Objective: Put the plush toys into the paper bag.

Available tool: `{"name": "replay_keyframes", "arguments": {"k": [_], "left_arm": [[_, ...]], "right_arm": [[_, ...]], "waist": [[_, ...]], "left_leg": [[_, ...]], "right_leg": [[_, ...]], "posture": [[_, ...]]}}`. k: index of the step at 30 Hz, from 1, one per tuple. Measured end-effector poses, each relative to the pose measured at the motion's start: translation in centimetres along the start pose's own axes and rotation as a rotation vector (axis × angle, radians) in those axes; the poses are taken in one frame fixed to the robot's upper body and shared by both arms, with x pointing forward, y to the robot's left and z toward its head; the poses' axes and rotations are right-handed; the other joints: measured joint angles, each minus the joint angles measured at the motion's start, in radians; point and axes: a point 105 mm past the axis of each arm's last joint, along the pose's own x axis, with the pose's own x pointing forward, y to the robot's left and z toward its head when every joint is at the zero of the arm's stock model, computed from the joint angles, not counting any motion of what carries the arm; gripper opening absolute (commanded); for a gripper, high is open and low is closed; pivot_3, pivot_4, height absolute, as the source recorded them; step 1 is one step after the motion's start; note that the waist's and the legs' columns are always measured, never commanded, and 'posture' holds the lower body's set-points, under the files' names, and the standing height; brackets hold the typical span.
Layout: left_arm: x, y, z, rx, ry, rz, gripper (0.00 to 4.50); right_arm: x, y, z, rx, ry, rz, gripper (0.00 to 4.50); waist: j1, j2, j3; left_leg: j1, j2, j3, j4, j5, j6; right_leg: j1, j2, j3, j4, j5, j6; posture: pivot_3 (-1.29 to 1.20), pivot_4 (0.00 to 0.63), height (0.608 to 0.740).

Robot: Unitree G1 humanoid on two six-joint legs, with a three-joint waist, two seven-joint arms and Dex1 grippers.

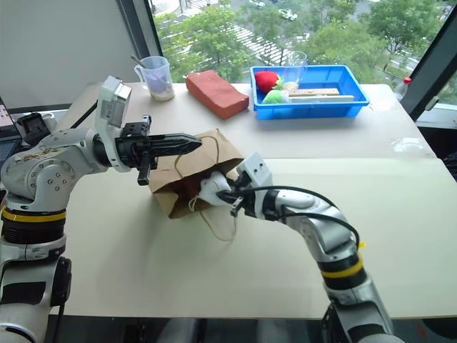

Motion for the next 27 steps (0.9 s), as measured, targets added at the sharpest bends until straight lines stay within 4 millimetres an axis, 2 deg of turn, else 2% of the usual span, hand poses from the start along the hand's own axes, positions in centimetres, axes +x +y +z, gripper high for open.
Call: {"name": "replay_keyframes", "arguments": {"k": [5,11,13,16,23,24,27], "left_arm": [[0.2,-0.3,0.1,0.002,0.007,-0.032,0.0],[0.2,-0.5,0.0,-0.006,0.013,-0.046,0.0],[0.2,-0.5,0.0,-0.012,0.016,-0.046,0.0],[0.1,-0.5,0.0,-0.016,0.017,-0.048,0.0],[0.2,-0.8,0.1,-0.019,0.019,-0.056,0.0],[0.1,-0.8,0.1,-0.019,0.02,-0.055,0.0],[0.0,-0.7,0.1,-0.017,0.021,-0.045,0.0]], "right_arm": [[2.7,-0.2,2.0,0.001,-0.071,0.002,0.02],[5.4,-1.5,1.5,0.049,-0.077,-0.041,0.02],[5.8,-2.3,0.9,0.071,-0.075,-0.088,0.95],[5.8,-3.4,0.3,0.091,-0.077,-0.147,1.85],[4.4,-3.1,-0.5,0.057,-0.072,-0.136,4.27],[3.7,-3.0,-0.4,0.04,-0.07,-0.133,4.45],[2.0,-2.6,0.5,0.005,-0.08,-0.121,4.45]], "waist": [[-0.01,0.0,0.0],[-0.018,0.0,0.0],[-0.02,0.0,0.0],[-0.022,0.0,0.0],[-0.024,0.0,0.0],[-0.023,0.0,0.0],[-0.023,0.0,0.0]], "left_leg": [[0.0,0.0,0.0,-0.002,0.0,0.0],[0.0,0.0,0.0,-0.003,0.0,-0.001],[0.0,0.0,0.0,-0.003,0.001,-0.001],[0.0,0.0,0.0,-0.004,0.001,-0.001],[0.0,0.0,0.0,-0.005,0.001,-0.001],[0.0,0.0,-0.001,-0.004,0.001,-0.001],[0.0,0.0,-0.001,-0.004,0.001,-0.001]], "right_leg": [[-0.001,0.0,0.0,0.0,0.0,0.0],[-0.001,0.0,0.0,0.001,0.0,0.0],[-0.001,0.0,0.0,0.001,0.0,0.0],[-0.001,0.0,0.0,0.001,0.0,0.0],[-0.002,0.0,0.0,0.001,0.0,0.0],[-0.002,0.0,0.0,0.001,0.0,0.0],[-0.002,0.0,0.0,0.001,0.0,0.0]], "posture": [[0.0,0.15,0.74],[0.0,0.15,0.74],[0.0,0.15,0.74],[0.0,0.15,0.74],[0.0,0.15,0.74],[0.0,0.15,0.74],[0.0,0.15,0.74]]}}
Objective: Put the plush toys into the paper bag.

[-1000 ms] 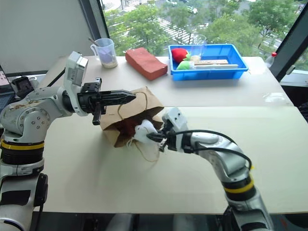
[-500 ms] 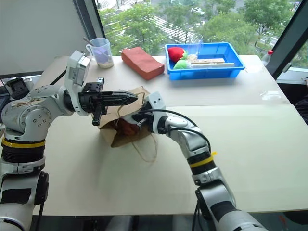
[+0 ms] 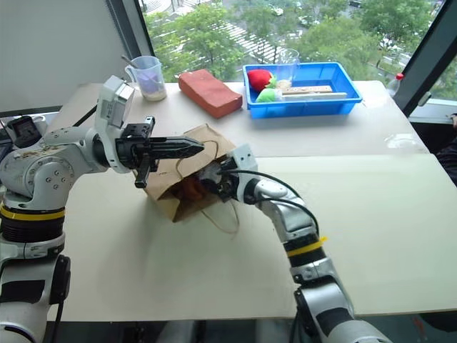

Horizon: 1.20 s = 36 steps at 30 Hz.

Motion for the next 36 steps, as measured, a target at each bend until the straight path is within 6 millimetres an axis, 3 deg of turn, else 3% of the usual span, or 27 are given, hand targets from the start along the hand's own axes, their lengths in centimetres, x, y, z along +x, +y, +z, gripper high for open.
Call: {"name": "replay_keyframes", "arguments": {"k": [3,7,13,16,27,32,35,36], "left_arm": [[-0.3,0.1,-0.1,-0.003,-0.001,0.012,0.0],[-0.4,0.2,-0.3,-0.009,0.001,0.025,0.0],[-0.3,0.3,-0.3,-0.011,-0.003,0.026,0.0],[-0.3,0.3,-0.3,-0.011,-0.003,0.027,0.0],[-0.3,0.4,-0.3,-0.012,-0.003,0.041,0.0],[-0.4,0.9,-0.1,0.017,-0.005,0.065,0.0],[-0.1,2.8,1.3,0.083,-0.05,0.128,0.0],[0.3,4.2,2.2,0.132,-0.083,0.178,0.0]], "right_arm": [[-2.4,1.4,0.3,-0.026,0.022,0.083,4.45],[-5.4,3.5,-2.2,-0.066,0.155,0.225,4.45],[-4.8,5.9,-3.7,-0.033,0.195,0.33,4.45],[-3.9,5.9,-4.8,-0.009,0.228,0.315,3.7],[-4.3,4.6,-5.9,-0.042,0.268,0.287,0.02],[-5.7,3.2,-4.4,-0.041,0.191,0.254,0.02],[-7.4,1.8,-1.4,-0.117,0.114,0.195,0.02],[-8.1,1.6,0.5,-0.161,0.068,0.181,0.02]], "waist": [[0.001,0.0,0.0],[0.004,0.0,0.0],[0.001,0.0,0.0],[0.003,0.0,0.0],[0.011,0.0,0.0],[0.017,0.0,0.0],[0.032,-0.001,0.0],[0.037,-0.001,0.001]], "left_leg": [[0.0,0.0,0.0,0.0,0.0,0.0],[0.0,0.0,0.0,0.0,0.0,0.0],[0.001,0.0,0.0,0.001,0.0,0.0],[0.001,0.0,0.0,0.002,0.0,0.0],[0.001,0.0,0.0,0.001,0.0,0.0],[0.0,0.0,0.0,0.002,0.0,0.0],[-0.001,0.0,0.0,0.004,0.0,0.0],[-0.001,0.0,0.0,0.005,0.0,0.0]], "right_leg": [[0.0,0.0,0.0,0.0,0.0,0.0],[0.001,0.0,0.0,-0.002,0.0,0.0],[0.001,0.0,0.0,-0.003,0.0,0.0],[0.001,0.0,0.0,-0.002,0.0,0.0],[0.001,0.0,0.0,-0.002,0.0,0.0],[0.001,0.0,0.0,-0.003,0.0,0.0],[0.002,0.0,0.0,-0.005,0.0,0.0],[0.003,0.0,0.0,-0.006,0.0,0.0]], "posture": [[0.0,0.15,0.74],[0.0,0.15,0.74],[0.0,0.15,0.74],[0.0,0.15,0.74],[0.0,0.15,0.74],[0.0,0.15,0.74],[0.0,0.15,0.74],[0.0,0.15,0.74]]}}
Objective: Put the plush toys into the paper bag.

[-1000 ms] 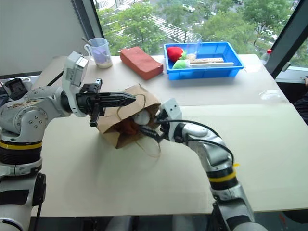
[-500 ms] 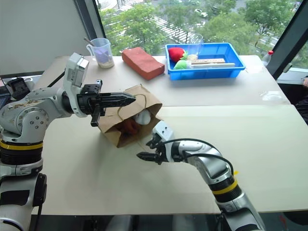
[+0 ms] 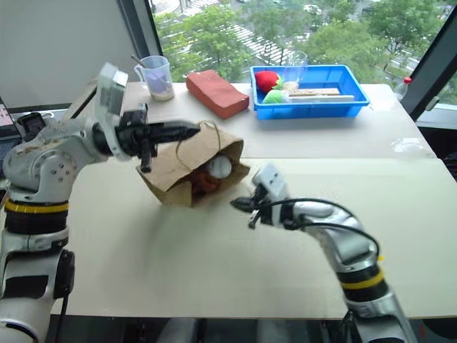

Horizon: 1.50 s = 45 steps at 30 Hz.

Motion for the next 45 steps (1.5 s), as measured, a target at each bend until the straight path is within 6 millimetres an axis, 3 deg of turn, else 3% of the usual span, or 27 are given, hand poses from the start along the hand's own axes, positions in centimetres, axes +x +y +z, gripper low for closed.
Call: {"name": "replay_keyframes", "arguments": {"k": [7,10,17,21,24,27,29,32,35,37,38,41,45], "left_arm": [[3.7,4.7,1.4,0.07,-0.074,0.091,0.0],[5.1,5.3,1.2,0.055,-0.088,0.06,0.0],[5.8,4.7,-0.6,0.001,-0.041,-0.053,0.0],[5.0,3.3,-1.8,0.005,0.011,-0.148,0.0],[3.9,2.3,-3.1,-0.011,0.048,-0.17,0.0],[3.0,0.7,-3.1,-0.035,0.051,-0.176,0.94],[2.3,0.1,-2.3,-0.028,0.04,-0.149,1.86],[-0.3,-0.3,-1.4,-0.019,0.045,-0.06,3.29],[-3.0,-1.1,-1.8,-0.015,0.1,0.015,4.48],[-4.7,-1.9,-2.6,-0.016,0.149,0.056,4.5],[-5.3,-2.2,-2.9,-0.012,0.168,0.068,4.5],[-6.9,-3.1,-4.5,-0.014,0.248,0.087,4.5],[-7.6,-5.1,-7.4,-0.083,0.288,0.073,4.5]], "right_arm": [[-1.9,0.8,7.4,-0.15,-0.142,-0.009,0.02],[-1.8,2.0,9.4,-0.173,-0.185,0.01,0.02],[0.0,2.8,8.7,-0.134,-0.162,0.009,0.02],[2.4,1.3,5.2,-0.09,-0.059,-0.061,0.02],[2.2,-0.2,4.0,-0.105,-0.028,-0.125,0.02],[1.6,-0.8,4.0,-0.135,-0.016,-0.137,1.01],[1.3,-0.9,4.1,-0.143,-0.011,-0.126,1.68],[0.5,-1.1,4.3,-0.151,-0.003,-0.105,2.73],[0.3,-1.3,4.8,-0.16,-0.005,-0.091,3.72],[0.3,-1.5,5.0,-0.162,-0.004,-0.086,4.38],[0.4,-1.6,5.0,-0.16,-0.004,-0.083,4.48],[0.5,-1.8,4.8,-0.155,0.006,-0.077,4.48],[0.6,-1.9,4.6,-0.158,0.023,-0.069,4.48]], "waist": [[0.003,0.0,0.0],[-0.002,0.0,0.0],[-0.02,0.0,0.0],[-0.029,0.0,0.0],[-0.032,0.0,0.0],[-0.034,0.0,0.0],[-0.035,0.0,0.0],[-0.041,0.0,0.0],[-0.04,0.0,0.0],[-0.037,0.0,0.0],[-0.034,0.0,0.0],[-0.019,0.0,0.0],[-0.008,0.0,0.0]], "left_leg": [[-0.001,0.0,0.0,0.001,0.0,0.0],[-0.002,0.0,0.0,0.0,-0.001,0.002],[-0.003,0.0,0.0,0.0,-0.002,0.003],[-0.004,0.0,0.0,0.001,-0.002,0.003],[-0.004,0.0,0.0,0.0,-0.001,0.003],[-0.005,0.0,-0.001,0.001,-0.001,0.002],[-0.005,0.0,-0.001,0.001,-0.001,0.002],[-0.003,0.0,-0.001,0.0,-0.001,0.003],[-0.002,0.001,-0.001,0.0,-0.001,0.002],[-0.001,0.001,-0.001,0.0,-0.001,0.002],[-0.002,0.001,-0.001,0.0,-0.001,0.002],[-0.002,0.001,-0.001,0.0,-0.001,0.002],[-0.002,0.001,0.0,0.0,-0.001,0.002]], "right_leg": [[0.0,0.0,0.0,0.0,0.0,0.0],[0.0,0.0,-0.001,0.003,0.0,0.0],[-0.002,0.0,-0.001,0.003,0.0,0.0],[-0.002,0.0,0.0,0.004,0.0,0.0],[-0.003,0.0,0.0,0.005,0.0,0.0],[-0.004,0.0,0.0,0.006,0.0,0.0],[-0.004,0.0,0.0,0.006,0.0,0.0],[-0.004,0.0,0.0,0.006,0.0,0.0],[-0.004,0.0,0.0,0.006,0.0,0.0],[-0.004,0.0,0.0,0.006,0.0,0.0],[-0.004,0.0,0.0,0.005,0.0,0.0],[-0.003,0.0,0.0,0.004,0.0,0.0],[-0.002,0.0,0.0,0.003,0.0,0.0]], "posture": [[0.0,0.15,0.74],[0.0,0.15,0.74],[0.0,0.15,0.74],[0.0,0.15,0.74],[0.0,0.15,0.74],[0.0,0.15,0.74],[0.0,0.15,0.74],[0.0,0.15,0.74],[0.0,0.15,0.74],[0.0,0.15,0.74],[0.0,0.15,0.74],[0.0,0.15,0.74],[0.0,0.15,0.74]]}}
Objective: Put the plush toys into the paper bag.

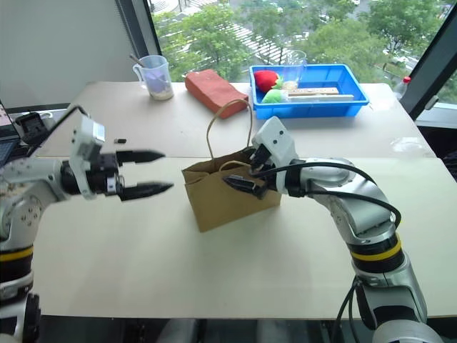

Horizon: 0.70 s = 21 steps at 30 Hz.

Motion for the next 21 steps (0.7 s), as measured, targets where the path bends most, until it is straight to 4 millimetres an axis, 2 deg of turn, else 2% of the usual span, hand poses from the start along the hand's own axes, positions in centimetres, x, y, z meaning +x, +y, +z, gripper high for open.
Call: {"name": "replay_keyframes", "arguments": {"k": [2,5,12,16,21], "left_arm": [[0.8,-0.5,-1.1,-0.034,-0.012,-0.014,4.5],[2.2,-0.7,-1.3,-0.023,-0.054,-0.034,4.5],[5.6,0.7,-3.4,0.024,-0.093,0.005,4.5],[6.2,1.2,-4.0,0.071,-0.094,0.033,4.5],[6.6,0.8,-3.9,0.085,-0.109,0.012,4.5]], "right_arm": [[0.1,0.0,0.0,0.0,0.003,0.009,4.48],[0.1,-0.1,0.3,-0.012,0.0,0.013,4.48],[0.1,-0.2,0.2,-0.016,0.009,0.011,4.48],[0.0,-0.2,0.2,-0.021,0.011,0.008,4.48],[-0.1,-0.3,0.2,-0.026,0.019,-0.003,4.48]], "waist": [[0.004,0.0,0.0],[0.007,0.0,0.0],[0.004,0.0,0.0],[0.001,0.0,0.0],[0.0,0.0,0.0]], "left_leg": [[0.0,0.0,0.0,0.0,0.0,0.0],[0.0,0.0,0.0,0.001,0.0,0.0],[0.001,0.0,0.0,0.001,0.0,-0.001],[0.001,0.0,0.0,0.001,0.0,0.0],[0.0,0.0,0.0,0.001,0.0,0.0]], "right_leg": [[0.0,0.0,0.0,-0.001,0.0,0.0],[0.001,0.0,0.0,-0.002,0.0,0.0],[0.001,0.0,0.0,-0.002,0.0,0.0],[0.001,0.0,0.0,-0.001,0.0,0.0],[0.001,0.0,0.0,-0.002,0.0,0.0]], "posture": [[0.0,0.15,0.74],[0.0,0.15,0.74],[0.0,0.15,0.74],[0.0,0.15,0.74],[0.0,0.15,0.74]]}}
